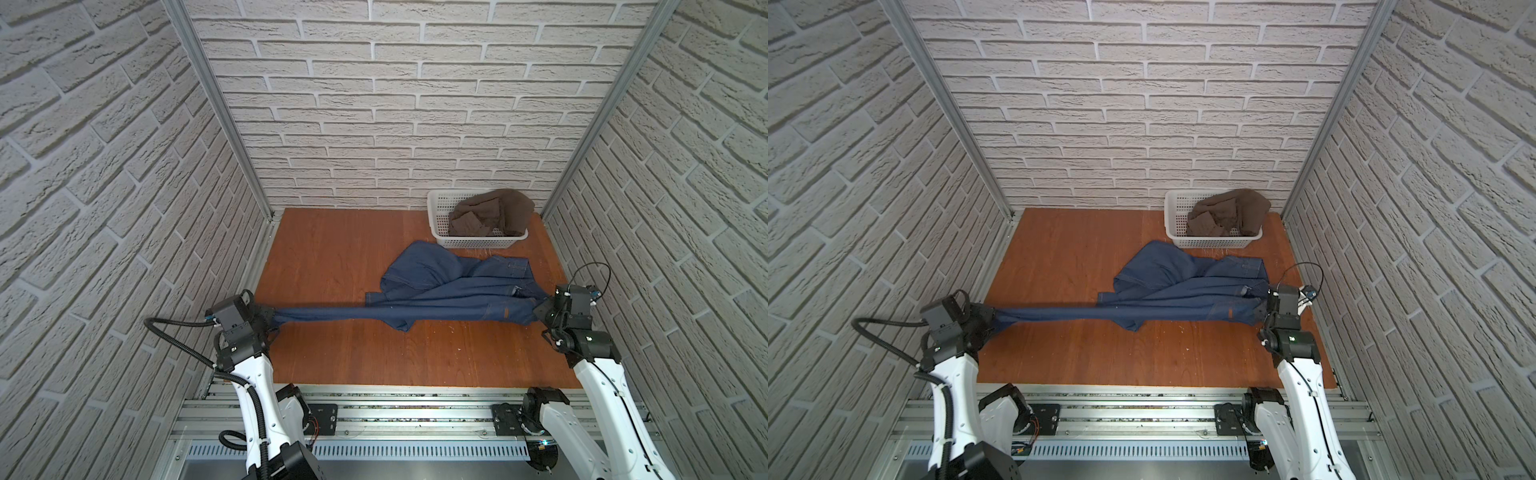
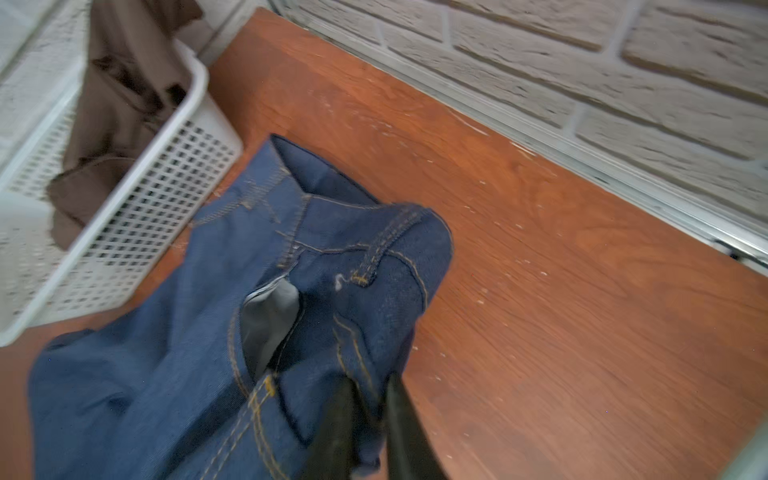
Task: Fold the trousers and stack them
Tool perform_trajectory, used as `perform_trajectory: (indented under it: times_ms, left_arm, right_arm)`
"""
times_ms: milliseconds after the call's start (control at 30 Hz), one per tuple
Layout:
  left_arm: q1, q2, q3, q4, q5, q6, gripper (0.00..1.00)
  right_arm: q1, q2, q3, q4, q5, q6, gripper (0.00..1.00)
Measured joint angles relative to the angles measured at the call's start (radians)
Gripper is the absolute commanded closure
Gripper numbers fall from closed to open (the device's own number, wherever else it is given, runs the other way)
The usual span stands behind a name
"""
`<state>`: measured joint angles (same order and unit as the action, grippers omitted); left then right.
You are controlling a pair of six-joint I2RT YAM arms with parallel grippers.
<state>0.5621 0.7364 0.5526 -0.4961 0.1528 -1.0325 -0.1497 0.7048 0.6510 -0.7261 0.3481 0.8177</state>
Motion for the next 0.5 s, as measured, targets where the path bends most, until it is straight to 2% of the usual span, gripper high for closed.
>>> perform_trajectory:
  times_ms: [100,167,367,500]
  left_arm:
    - [0.005,-0.016,-0.020,-0.031,-0.023,-0.025,0.30]
    - [0.005,-0.027,-0.022,-0.050,-0.026,-0.040,0.24]
    - [0.005,-0.022,0.009,-0.081,0.015,-0.065,0.21]
    - [-0.009,0.026,0.064,-0.079,0.068,-0.067,0.22]
  right_arm:
    - [-0.002,-0.045,-0.008,-0.077,0.043,0.034,0.42]
    - [-0.003,-0.072,-0.001,-0.120,0.072,0.053,0.36]
    - [-0.004,-0.039,0.081,-0.169,0.071,0.085,0.31]
    - [-0.004,0.072,0.134,-0.154,-0.023,0.108,0.32]
